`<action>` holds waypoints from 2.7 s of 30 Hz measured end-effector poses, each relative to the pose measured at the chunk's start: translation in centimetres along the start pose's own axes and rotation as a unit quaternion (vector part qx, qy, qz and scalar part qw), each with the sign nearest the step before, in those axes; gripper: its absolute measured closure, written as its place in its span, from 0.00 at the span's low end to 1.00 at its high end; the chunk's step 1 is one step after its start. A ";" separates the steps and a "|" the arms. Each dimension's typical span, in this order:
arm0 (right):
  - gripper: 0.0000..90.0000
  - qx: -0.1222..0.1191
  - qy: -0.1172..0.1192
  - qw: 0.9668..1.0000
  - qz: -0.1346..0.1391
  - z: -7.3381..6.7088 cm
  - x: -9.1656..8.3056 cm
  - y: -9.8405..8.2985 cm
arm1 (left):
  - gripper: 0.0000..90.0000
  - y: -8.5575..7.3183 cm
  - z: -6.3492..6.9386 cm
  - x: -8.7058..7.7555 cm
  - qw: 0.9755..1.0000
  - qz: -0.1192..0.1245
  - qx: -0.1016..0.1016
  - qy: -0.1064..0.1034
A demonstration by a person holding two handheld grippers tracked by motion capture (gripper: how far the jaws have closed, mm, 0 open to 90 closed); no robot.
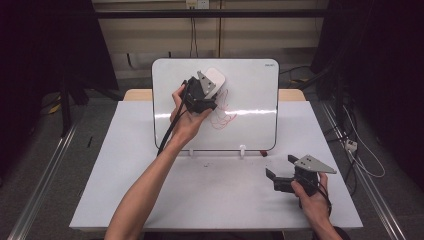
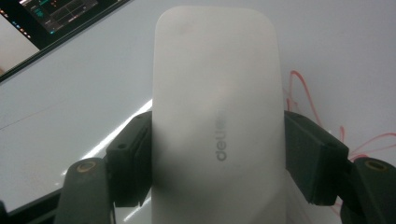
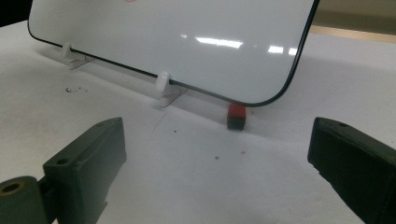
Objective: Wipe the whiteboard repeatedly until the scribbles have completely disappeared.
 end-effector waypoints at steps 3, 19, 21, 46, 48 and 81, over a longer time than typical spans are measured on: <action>0.05 -0.001 0.000 1.000 0.000 0.0 0.0 0.0 | 0.34 0.0 0.1 0.1 1.000 0.002 0.002 0.007; 0.05 -0.003 -0.003 1.000 -0.002 0.2 0.0 -0.2 | 0.35 -0.4 1.1 0.5 1.000 0.014 0.010 0.013; 0.05 -0.003 -0.004 1.000 0.000 0.1 -0.1 -0.2 | 0.35 -0.6 1.5 0.6 1.000 0.014 0.011 0.012; 0.05 -0.007 -0.002 1.000 0.001 0.1 -0.1 -0.1 | 0.35 -1.4 3.3 0.9 1.000 0.011 0.019 0.009; 0.05 -0.006 -0.004 1.000 -0.001 0.1 -0.1 -0.2 | 0.35 -1.4 3.3 0.9 1.000 0.010 0.018 0.008; 0.05 -0.005 -0.004 1.000 0.000 0.2 -0.3 -0.2 | 0.35 -0.1 2.3 1.2 0.999 0.011 0.035 0.017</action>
Point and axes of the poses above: each handheld gripper's, and its own axes: x roughly forward along the jaws, y roughly out of its top, z roughly to its right, the point moved 7 cm from there along x, roughly forward along the jaws, and after that the axes turned 15 degrees about -y, right-handed, at the moved point
